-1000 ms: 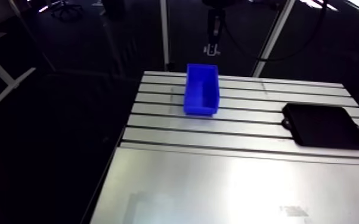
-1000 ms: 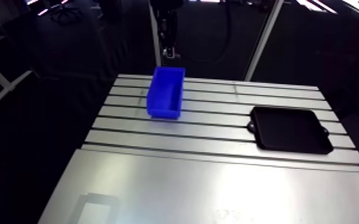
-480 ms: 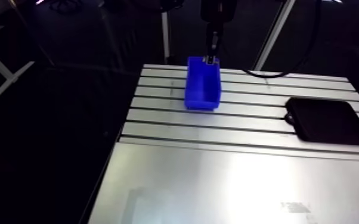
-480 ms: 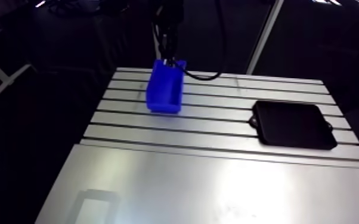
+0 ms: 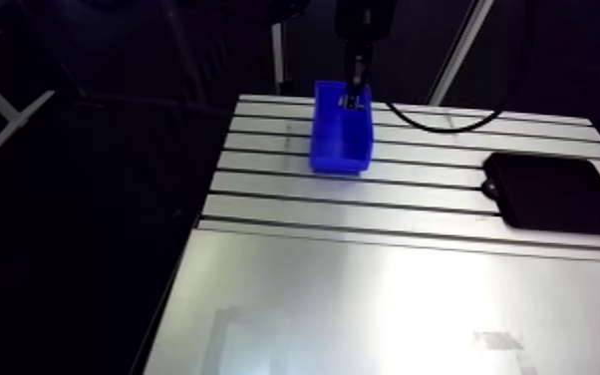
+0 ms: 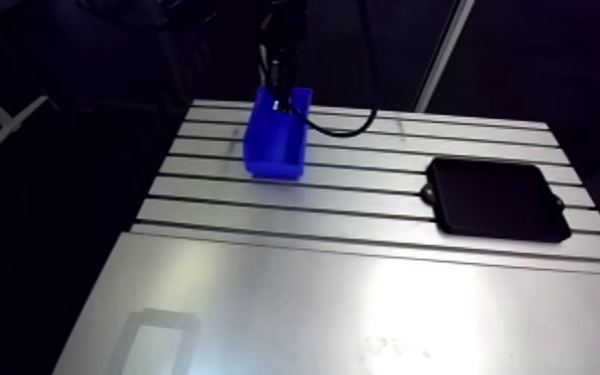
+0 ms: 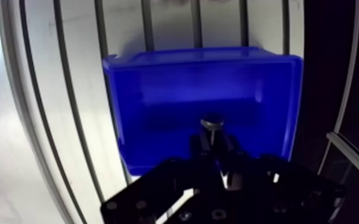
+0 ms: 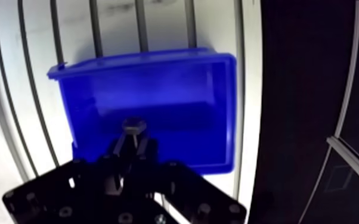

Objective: Pick up the M10 bolt from the tray and put it into the blue bin.

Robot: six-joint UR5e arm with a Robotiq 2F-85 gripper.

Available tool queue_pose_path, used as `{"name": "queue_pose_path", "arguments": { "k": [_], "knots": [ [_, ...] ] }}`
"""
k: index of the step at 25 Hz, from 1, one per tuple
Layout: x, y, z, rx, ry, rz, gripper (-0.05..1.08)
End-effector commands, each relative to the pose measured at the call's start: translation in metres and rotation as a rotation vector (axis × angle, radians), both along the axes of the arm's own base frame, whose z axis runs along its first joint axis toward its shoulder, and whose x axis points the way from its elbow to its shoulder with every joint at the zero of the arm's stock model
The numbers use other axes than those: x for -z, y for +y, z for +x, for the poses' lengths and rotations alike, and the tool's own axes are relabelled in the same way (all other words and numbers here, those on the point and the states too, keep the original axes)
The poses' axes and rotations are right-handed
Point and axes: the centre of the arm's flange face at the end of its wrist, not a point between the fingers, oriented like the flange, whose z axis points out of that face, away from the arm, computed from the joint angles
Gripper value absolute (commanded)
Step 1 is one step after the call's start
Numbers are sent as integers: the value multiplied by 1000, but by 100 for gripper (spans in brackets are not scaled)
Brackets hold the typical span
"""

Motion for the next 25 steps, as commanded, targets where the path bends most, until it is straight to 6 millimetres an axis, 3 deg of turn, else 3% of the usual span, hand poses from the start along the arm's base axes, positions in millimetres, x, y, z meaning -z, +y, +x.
{"name": "queue_pose_path", "arguments": {
  "k": [1,14,25],
  "knots": [
    [19,-5,0,-8,-1,5,104],
    [47,-9,4,-9,-41,22,104],
    [57,-7,4,-8,-55,30,102]
  ]
}}
